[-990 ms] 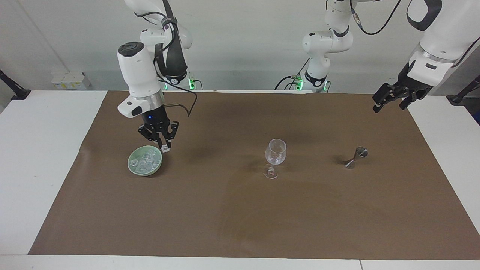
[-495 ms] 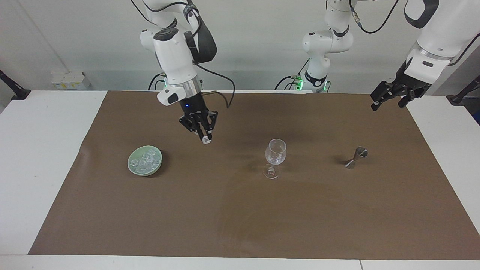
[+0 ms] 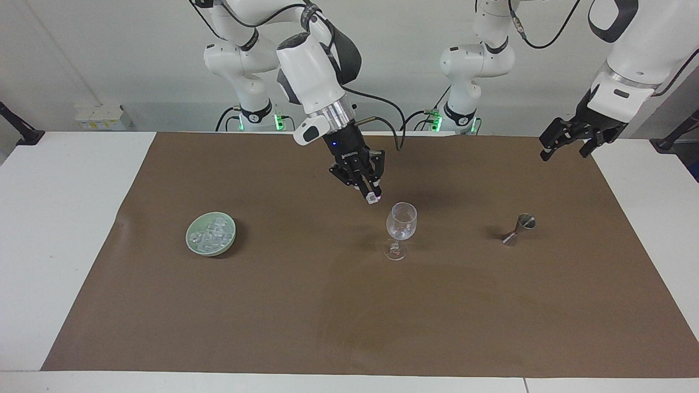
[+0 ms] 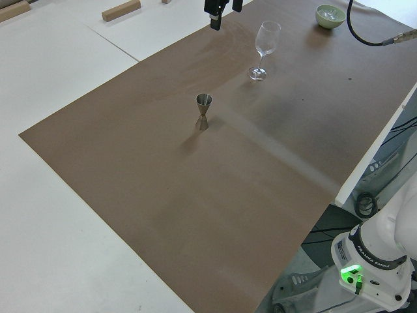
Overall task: Pour wine and add ice with both arms
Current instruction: 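Carry the ice cube with the right gripper over the wine glass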
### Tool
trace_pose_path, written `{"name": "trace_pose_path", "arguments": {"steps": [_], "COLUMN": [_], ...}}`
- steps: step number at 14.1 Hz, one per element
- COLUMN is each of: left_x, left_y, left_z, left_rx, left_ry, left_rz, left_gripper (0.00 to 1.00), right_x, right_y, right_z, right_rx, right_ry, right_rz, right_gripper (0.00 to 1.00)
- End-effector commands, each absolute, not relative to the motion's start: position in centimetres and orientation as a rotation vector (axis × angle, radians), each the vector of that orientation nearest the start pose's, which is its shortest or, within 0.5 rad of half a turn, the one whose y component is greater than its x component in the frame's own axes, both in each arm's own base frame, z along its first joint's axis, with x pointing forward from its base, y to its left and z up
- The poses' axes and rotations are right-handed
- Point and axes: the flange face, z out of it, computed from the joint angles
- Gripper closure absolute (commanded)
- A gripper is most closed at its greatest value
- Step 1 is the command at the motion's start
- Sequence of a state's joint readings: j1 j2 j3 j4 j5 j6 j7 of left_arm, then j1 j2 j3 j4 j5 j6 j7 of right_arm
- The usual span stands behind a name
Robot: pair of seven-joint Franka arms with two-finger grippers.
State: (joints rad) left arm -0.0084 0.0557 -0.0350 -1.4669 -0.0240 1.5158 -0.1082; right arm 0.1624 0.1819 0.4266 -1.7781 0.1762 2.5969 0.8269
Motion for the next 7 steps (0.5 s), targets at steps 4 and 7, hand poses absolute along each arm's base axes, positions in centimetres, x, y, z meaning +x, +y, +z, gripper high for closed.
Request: {"name": "trace_pose_path", "arguments": {"steps": [4,7], "left_x": [55.2,55.2], "left_y": [-2.9,-2.9], "left_z": [62.9,62.9], "left_rx": [-3.153,-3.154], "left_ry": [-0.080,-0.084], "left_rz": [0.001,0.004], "left_gripper": [0.00,0.00], "right_x": [54.7,54.9], "right_y": [38.9,39.7], "right_z": [50.9,49.6], "right_rx": [-2.445,-2.424], "right_ry": [0.550,0.544], "right_rz": [-0.338,-0.350], "right_gripper": [1.00,1.00]}}
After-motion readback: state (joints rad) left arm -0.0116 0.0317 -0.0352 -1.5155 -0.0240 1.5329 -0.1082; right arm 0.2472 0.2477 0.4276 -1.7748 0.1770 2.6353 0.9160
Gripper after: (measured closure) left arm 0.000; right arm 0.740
